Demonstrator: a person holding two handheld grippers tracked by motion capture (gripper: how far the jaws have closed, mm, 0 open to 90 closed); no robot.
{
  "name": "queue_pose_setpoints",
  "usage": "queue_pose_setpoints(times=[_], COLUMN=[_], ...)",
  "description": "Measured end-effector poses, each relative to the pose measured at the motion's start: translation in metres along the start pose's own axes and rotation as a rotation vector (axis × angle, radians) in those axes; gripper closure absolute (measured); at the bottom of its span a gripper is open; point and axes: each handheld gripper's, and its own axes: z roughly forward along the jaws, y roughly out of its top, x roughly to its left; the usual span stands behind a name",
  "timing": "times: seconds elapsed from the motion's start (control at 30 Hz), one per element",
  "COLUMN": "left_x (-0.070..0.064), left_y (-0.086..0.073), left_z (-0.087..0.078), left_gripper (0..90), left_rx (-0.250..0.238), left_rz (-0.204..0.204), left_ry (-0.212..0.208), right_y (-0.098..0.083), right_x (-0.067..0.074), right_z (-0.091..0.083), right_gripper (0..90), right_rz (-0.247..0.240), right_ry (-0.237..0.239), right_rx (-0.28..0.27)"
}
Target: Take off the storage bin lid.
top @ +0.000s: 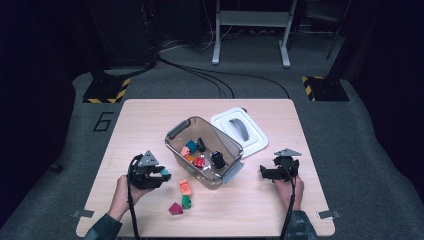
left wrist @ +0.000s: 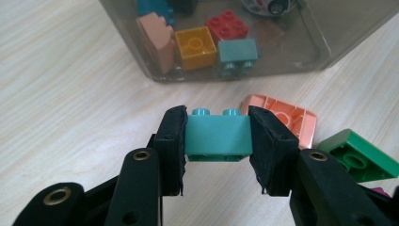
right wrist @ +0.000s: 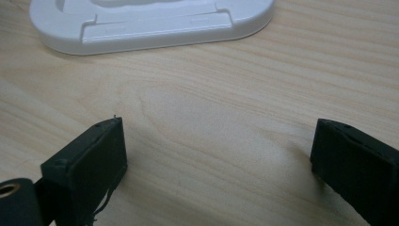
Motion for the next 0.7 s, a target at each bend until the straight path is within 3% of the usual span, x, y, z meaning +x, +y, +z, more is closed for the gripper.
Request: queue_pose_setpoints(times=[0.4,0.7], left_x=[0.010,0.014], left_y=[0.025,0.062], left_z=[-0.029,-0.043], left_gripper=[58.8,58.8], left_rx=[-0.061,-0.094], left_rz=[0.013,0.041], left_ry=[0.060,0.068], right_y=[0.000,0.000], right_x=[0.000,0.000], right_z=[0.000,0.000], right_gripper=[3.3,3.3], right_rz=[-0.002,0.000], right_ry=[0.002,0.000], right_rx=[0.002,0.000])
